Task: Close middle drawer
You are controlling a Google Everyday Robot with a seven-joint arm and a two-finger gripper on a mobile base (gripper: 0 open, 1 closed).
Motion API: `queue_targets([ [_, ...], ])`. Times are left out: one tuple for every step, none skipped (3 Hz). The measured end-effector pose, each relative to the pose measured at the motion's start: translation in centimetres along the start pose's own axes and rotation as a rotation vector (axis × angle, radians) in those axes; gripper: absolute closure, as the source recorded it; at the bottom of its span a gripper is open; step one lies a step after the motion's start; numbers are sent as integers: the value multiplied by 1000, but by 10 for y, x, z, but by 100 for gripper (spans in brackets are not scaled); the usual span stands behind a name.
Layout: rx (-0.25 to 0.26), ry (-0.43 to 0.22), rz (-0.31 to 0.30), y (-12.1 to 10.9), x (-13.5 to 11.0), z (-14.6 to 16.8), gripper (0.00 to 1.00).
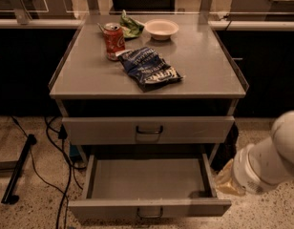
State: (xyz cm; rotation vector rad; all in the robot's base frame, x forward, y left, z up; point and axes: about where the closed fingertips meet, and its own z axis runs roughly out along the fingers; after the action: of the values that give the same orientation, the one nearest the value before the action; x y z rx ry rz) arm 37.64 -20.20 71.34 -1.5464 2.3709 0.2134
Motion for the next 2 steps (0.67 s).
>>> queue_targets([
  [-28, -7, 42, 13, 45, 60, 100],
  [-84, -43, 116, 35, 91, 134, 100],
])
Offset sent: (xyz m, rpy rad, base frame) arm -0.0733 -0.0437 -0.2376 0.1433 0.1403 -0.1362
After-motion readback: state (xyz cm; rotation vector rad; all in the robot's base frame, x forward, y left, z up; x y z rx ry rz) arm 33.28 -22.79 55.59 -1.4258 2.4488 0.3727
